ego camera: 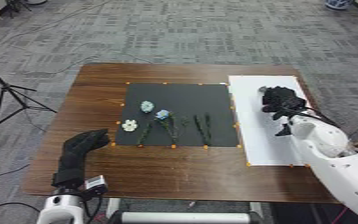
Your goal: Arrange flowers
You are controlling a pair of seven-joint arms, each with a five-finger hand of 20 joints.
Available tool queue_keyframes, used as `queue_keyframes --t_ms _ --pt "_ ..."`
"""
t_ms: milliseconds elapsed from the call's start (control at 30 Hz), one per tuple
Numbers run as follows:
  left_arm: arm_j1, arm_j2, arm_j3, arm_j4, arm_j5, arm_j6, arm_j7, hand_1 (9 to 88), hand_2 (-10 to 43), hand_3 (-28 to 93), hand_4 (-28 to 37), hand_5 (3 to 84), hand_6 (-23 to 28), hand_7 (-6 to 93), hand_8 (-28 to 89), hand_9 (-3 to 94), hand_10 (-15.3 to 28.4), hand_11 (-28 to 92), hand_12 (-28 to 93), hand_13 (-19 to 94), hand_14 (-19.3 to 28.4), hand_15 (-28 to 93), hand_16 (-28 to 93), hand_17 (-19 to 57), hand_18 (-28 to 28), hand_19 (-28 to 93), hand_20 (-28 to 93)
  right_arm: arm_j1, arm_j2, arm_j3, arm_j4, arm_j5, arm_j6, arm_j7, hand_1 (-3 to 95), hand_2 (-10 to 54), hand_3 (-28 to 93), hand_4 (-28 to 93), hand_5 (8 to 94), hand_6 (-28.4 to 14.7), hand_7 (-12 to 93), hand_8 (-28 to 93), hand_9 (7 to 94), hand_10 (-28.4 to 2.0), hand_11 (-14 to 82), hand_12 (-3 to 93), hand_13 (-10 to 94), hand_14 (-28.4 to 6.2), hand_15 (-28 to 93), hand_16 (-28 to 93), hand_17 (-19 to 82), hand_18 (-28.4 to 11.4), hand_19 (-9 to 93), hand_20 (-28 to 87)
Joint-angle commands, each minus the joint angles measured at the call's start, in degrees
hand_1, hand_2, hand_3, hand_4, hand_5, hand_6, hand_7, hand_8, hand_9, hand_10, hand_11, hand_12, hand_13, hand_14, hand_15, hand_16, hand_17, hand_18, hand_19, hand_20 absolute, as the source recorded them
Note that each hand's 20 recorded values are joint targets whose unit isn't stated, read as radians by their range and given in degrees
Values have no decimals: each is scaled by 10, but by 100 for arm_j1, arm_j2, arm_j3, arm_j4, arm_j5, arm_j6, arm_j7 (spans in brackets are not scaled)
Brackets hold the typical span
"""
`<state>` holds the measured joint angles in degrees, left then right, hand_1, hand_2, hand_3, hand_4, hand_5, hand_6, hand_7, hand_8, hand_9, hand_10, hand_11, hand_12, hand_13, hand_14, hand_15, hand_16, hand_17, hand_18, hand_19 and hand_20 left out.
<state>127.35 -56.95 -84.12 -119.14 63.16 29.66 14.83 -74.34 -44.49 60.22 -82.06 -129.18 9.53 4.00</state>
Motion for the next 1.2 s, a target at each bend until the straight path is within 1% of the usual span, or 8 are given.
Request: queue_keyframes --t_ms 33,133,233,500,733,867,933,1200 --pt "192 13 -13 -54 -30 -24 -56 301 42 676 -228 548 4 213 -95 556 140 268 146 451 172 354 12 39 155 271 241 523 254 -298 -1310 691 10 -166 637 -95 576 -206 754 -3 281 118 883 -84 125 456 872 -18 574 359 571 -141 911 528" --pt "203 60 -69 -47 -35 -3 -32 301 43 676 -229 548 5 213 -94 556 141 267 146 451 172 354 12 40 155 269 240 869 106 -678 -1542 952 -506 -157 634 -95 578 -203 756 -3 281 117 886 -83 122 454 874 -16 573 363 573 -139 917 525" --pt "156 81 -89 -42 -73 37 -3 301 43 676 -229 548 6 213 -93 555 141 268 146 451 172 354 12 40 155 269 240 1134 -315 -851 -1539 707 -1420 -156 630 -95 579 -200 756 -3 282 119 885 -82 118 454 873 -16 572 366 573 -138 919 523" --pt "123 98 -89 -69 -18 106 -71 303 55 670 -236 564 -10 217 -94 557 142 268 145 453 174 351 10 46 153 263 234 1509 -2045 -1035 -673 568 -2602 654 624 -95 580 -190 756 -4 282 121 888 -81 109 455 869 -18 572 376 570 -140 922 519" --pt "165 118 -90 -78 -60 125 -16 302 62 669 -238 575 -17 216 -96 559 142 268 147 455 174 350 12 45 152 265 237 1453 -2695 -1038 -339 761 -2848 1018 623 -95 577 -181 757 -6 284 119 888 -83 107 455 867 -21 574 375 565 -145 926 516" --pt "-95 49 -8 39 -2 89 -175 301 62 670 -239 575 -15 214 -95 559 141 267 147 455 173 351 13 43 152 267 239 1509 -2915 -1002 -34 511 -2979 753 624 -95 576 -180 757 -6 285 120 887 -83 106 455 865 -22 575 375 563 -148 928 515" --pt "-102 67 19 44 -25 87 -151 300 62 671 -239 575 -15 212 -95 559 141 268 147 454 173 351 13 43 152 267 239 1501 -2910 -1041 -67 501 -2980 739 624 -95 575 -180 756 -7 285 120 886 -83 105 454 864 -24 575 375 562 -148 929 514" --pt "144 105 -94 -68 -59 56 -42 297 61 673 -238 574 -13 212 -94 558 141 268 147 454 172 352 14 41 153 268 241 1505 -2662 -1220 -364 736 -3027 904 589 -95 576 -167 726 -11 292 126 853 -83 93 449 847 -29 582 379 552 -152 931 517"
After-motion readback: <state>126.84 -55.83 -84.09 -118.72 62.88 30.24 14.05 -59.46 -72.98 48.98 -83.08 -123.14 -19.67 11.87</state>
